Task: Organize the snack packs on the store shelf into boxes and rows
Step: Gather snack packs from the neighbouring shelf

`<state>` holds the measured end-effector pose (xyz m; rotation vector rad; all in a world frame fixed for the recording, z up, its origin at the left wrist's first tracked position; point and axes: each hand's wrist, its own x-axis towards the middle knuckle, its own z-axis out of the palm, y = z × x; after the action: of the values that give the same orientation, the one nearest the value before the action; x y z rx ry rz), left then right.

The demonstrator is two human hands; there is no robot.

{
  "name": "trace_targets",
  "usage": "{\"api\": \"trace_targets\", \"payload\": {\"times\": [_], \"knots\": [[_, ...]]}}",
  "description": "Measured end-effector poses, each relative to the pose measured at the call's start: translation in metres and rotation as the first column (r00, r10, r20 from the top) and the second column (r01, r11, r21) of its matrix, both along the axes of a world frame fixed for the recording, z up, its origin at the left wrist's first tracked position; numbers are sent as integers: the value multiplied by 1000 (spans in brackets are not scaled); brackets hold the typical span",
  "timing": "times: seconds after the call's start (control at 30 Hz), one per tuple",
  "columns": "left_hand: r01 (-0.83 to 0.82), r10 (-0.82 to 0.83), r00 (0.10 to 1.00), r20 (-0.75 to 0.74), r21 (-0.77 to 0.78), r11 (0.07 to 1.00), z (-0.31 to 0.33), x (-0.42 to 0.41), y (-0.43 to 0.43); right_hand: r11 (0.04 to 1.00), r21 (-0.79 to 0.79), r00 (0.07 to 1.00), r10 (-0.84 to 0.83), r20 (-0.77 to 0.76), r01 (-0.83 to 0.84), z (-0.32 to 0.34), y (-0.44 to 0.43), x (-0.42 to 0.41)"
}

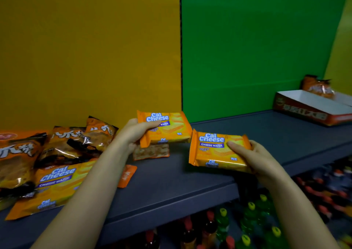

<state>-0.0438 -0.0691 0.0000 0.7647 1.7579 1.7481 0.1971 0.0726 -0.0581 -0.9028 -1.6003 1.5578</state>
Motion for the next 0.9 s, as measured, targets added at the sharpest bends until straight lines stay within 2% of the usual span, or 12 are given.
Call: {"api": "trace_targets", "payload": {"times": [0.23, 0.33, 0.67, 0.9], "knots": [[115, -112, 991, -73, 37, 993, 1, 84, 57, 980, -33, 979, -197, -59, 195, 2, 26, 100], [172, -169, 984, -56, 49, 984, -7, 129, 92, 963, -26, 962, -269, -45, 268, 1, 41, 149], [256, -264, 963, 51, 126, 958, -27, 298, 206, 925, 28, 924, -379, 44, 378, 12, 103, 333], [287, -302, 946, 117, 129, 949, -32, 379, 263, 918, 69, 916, -395, 71, 390, 13, 150, 413]]}}
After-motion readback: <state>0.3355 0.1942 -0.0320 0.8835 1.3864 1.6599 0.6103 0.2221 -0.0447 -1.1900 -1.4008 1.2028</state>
